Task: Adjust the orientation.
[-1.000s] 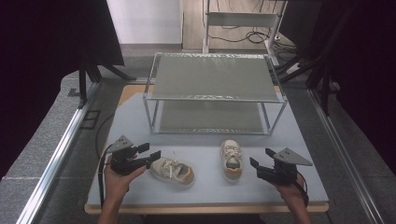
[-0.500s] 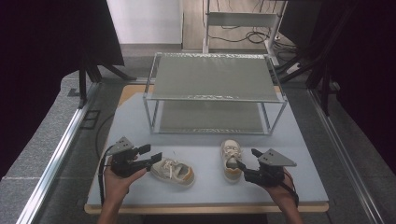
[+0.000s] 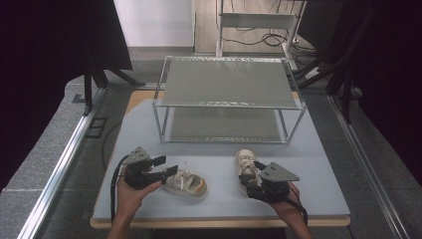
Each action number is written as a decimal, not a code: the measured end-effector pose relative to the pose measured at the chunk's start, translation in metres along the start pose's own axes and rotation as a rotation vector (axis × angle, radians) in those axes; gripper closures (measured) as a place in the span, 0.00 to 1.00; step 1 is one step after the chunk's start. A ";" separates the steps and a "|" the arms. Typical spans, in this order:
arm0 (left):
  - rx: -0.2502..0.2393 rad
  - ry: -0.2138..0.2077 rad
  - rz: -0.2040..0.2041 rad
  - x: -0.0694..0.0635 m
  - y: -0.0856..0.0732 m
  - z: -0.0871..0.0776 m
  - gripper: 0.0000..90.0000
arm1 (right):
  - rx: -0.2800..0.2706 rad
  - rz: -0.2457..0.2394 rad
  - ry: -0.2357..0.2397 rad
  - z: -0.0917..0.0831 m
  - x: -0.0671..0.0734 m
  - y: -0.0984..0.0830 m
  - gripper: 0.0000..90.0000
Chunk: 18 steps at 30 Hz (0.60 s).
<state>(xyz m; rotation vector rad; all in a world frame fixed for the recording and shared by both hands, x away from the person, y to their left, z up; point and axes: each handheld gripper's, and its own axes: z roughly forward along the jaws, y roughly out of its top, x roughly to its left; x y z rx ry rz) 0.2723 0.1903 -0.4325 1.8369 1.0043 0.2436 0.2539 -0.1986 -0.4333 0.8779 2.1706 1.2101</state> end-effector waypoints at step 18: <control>0.121 -0.023 0.135 -0.032 -0.013 0.052 0.39 | 0.139 -0.074 0.038 0.034 0.023 -0.022 0.30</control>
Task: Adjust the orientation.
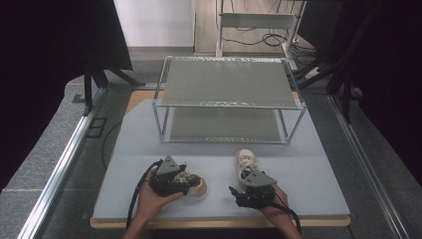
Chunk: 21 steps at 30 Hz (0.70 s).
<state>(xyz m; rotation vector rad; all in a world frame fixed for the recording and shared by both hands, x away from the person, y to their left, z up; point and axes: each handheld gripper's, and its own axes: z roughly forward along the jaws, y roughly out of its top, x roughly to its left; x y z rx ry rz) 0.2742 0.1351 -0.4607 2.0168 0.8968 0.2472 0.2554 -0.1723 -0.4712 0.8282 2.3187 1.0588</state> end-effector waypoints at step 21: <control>-0.107 0.022 -0.095 0.020 0.006 -0.045 0.41 | -0.115 0.033 -0.017 -0.017 0.003 0.011 0.40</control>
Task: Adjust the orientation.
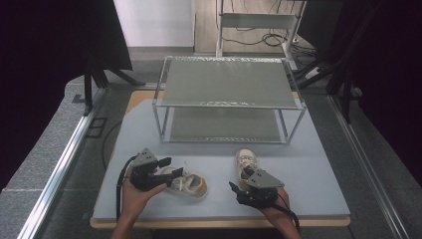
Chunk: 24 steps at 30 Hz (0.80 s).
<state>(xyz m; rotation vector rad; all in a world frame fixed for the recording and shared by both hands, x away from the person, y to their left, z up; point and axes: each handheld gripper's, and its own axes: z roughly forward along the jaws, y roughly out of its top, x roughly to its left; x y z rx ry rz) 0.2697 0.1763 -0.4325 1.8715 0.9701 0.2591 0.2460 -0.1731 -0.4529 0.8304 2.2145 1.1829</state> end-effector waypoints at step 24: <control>-0.034 -0.007 -0.006 0.000 0.004 -0.013 0.41 | 0.066 -0.075 0.238 0.050 0.056 0.008 0.91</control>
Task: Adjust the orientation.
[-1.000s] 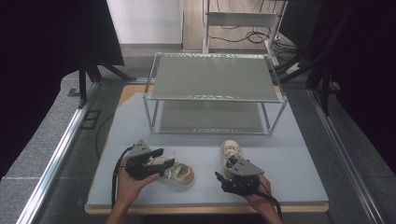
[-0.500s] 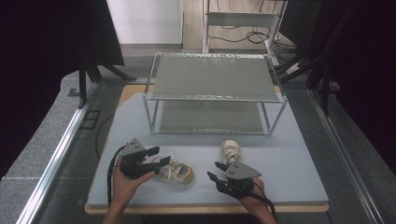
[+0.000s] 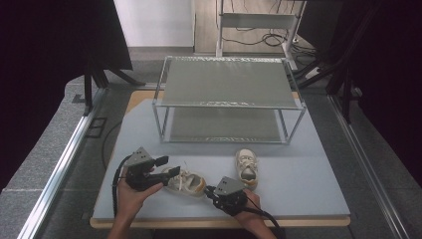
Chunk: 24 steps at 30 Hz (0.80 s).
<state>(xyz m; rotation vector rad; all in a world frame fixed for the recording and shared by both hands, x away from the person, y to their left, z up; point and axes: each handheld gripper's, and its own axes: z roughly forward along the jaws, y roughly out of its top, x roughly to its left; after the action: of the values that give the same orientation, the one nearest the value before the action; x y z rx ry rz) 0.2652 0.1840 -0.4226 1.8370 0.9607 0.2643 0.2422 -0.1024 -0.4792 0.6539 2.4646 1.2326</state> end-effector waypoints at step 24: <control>-0.039 0.019 -0.029 0.011 0.002 -0.018 0.41 | -0.040 -0.065 0.229 0.039 0.046 0.026 0.95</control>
<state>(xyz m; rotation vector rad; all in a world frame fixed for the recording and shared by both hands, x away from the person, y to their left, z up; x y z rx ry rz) 0.2635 0.2035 -0.4151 1.7863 0.9885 0.2812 0.2284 -0.0385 -0.4836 0.4394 2.6125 1.3971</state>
